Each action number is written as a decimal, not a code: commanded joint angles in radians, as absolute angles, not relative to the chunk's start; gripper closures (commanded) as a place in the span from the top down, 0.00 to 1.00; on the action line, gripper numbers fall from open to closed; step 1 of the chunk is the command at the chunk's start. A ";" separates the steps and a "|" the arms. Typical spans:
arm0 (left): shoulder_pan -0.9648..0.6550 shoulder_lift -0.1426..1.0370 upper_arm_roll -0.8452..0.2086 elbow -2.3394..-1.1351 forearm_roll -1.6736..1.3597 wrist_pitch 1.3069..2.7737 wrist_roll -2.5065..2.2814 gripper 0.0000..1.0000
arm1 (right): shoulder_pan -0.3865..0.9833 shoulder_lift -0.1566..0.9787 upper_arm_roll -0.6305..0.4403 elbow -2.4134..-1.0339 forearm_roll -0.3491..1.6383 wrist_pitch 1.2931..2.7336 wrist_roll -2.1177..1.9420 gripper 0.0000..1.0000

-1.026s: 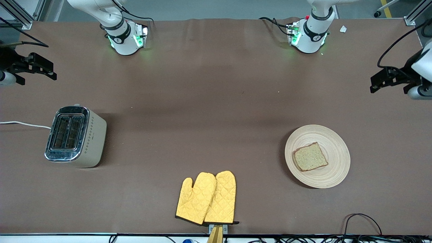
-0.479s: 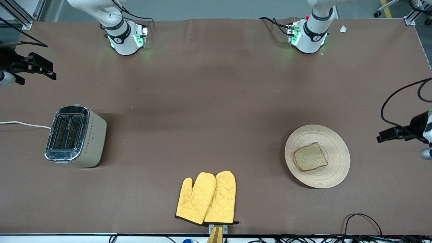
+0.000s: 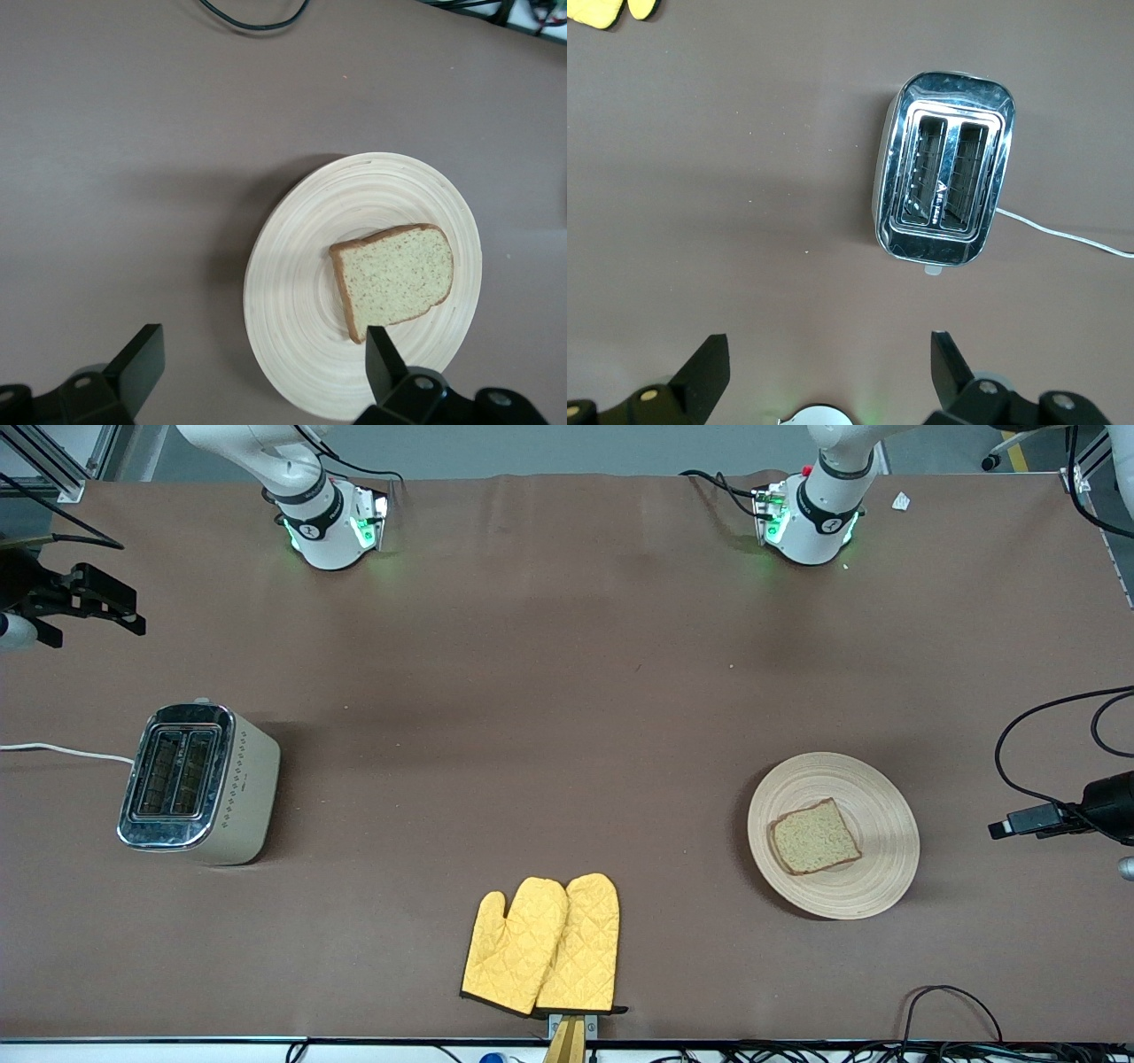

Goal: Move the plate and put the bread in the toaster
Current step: 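Reach the left gripper to the wooden plate rim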

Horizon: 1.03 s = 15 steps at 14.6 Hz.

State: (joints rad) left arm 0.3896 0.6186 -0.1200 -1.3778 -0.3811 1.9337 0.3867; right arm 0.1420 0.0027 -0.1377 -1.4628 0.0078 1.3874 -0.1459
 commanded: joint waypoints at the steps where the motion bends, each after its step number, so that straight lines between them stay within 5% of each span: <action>1: 0.426 0.719 -0.126 -1.342 -0.542 1.947 0.501 1.00 | 0.138 -0.014 -0.137 -1.476 0.008 1.382 -0.152 1.00; 7: 0.456 0.867 -0.132 -1.345 -0.784 1.928 0.662 0.75 | 0.147 -0.015 -0.133 -1.477 0.008 1.387 -0.143 1.00; 15: 0.463 0.948 -0.133 -1.345 -0.903 1.885 0.706 0.57 | 0.146 -0.015 -0.133 -1.477 0.009 1.388 -0.144 1.00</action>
State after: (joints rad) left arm 0.4530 0.9157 -0.1252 -1.3682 -0.8750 1.9140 0.6813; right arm 0.1442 0.0028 -0.1344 -1.4630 0.0079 1.3859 -0.1461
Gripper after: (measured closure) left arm 0.396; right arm 0.000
